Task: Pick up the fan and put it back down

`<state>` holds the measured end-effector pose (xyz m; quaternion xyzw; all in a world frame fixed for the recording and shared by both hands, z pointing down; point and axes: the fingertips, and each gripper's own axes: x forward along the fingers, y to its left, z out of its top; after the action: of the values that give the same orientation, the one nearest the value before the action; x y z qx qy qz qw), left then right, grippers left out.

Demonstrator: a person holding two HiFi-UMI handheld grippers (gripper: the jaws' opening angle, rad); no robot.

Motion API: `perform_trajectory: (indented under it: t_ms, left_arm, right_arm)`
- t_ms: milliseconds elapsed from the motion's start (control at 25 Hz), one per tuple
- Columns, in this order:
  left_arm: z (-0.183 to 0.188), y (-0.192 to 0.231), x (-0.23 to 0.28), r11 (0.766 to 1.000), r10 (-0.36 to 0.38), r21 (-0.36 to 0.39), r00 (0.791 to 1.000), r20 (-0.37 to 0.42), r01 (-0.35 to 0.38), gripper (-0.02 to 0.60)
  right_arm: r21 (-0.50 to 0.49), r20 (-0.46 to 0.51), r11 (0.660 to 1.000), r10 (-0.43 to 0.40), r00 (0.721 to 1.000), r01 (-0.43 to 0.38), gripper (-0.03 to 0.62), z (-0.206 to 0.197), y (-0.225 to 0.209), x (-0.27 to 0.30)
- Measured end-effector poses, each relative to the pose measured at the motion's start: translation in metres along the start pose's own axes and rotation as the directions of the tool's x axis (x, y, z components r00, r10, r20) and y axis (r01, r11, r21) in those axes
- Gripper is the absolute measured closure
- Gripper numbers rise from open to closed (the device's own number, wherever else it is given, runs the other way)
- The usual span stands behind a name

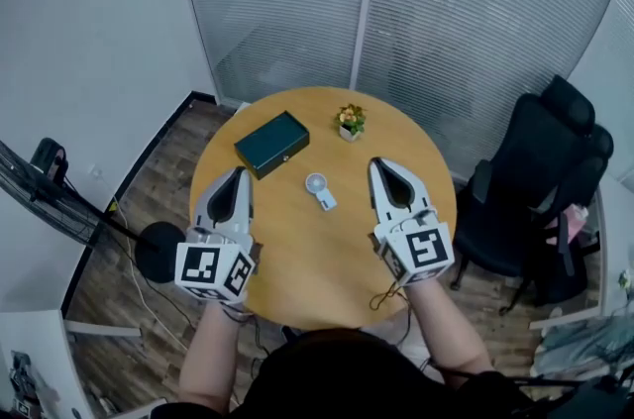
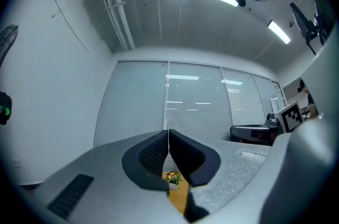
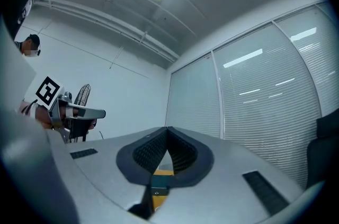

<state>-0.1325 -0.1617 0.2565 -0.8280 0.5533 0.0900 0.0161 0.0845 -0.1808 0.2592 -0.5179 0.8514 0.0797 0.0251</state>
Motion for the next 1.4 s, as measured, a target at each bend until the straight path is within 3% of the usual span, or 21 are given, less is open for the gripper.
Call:
perform_trajectory:
  t_ms: [640,1040,1400]
  left_arm:
    - [-0.018,0.046,-0.007,0.999,0.003,-0.032,1.000,-0.028,-0.004,0.574]
    - [-0.023,0.055,-0.007,0.999,-0.021,-0.037,0.999,-0.036,0.020,0.574]
    - [-0.030,0.060,-0.006,0.998,-0.046,-0.054,0.998,-0.049,0.043,0.574]
  right_arm:
    - [-0.009,-0.052,1.000,0.015,0.999,-0.016,0.589,-0.021,0.028,0.028]
    - [-0.020,-0.055,0.999,-0.027,0.998,0.026,0.589,-0.021,0.035,0.033]
    - [-0.044,-0.061,0.999,-0.008,0.998,0.006,0.591,-0.026,0.046,0.035]
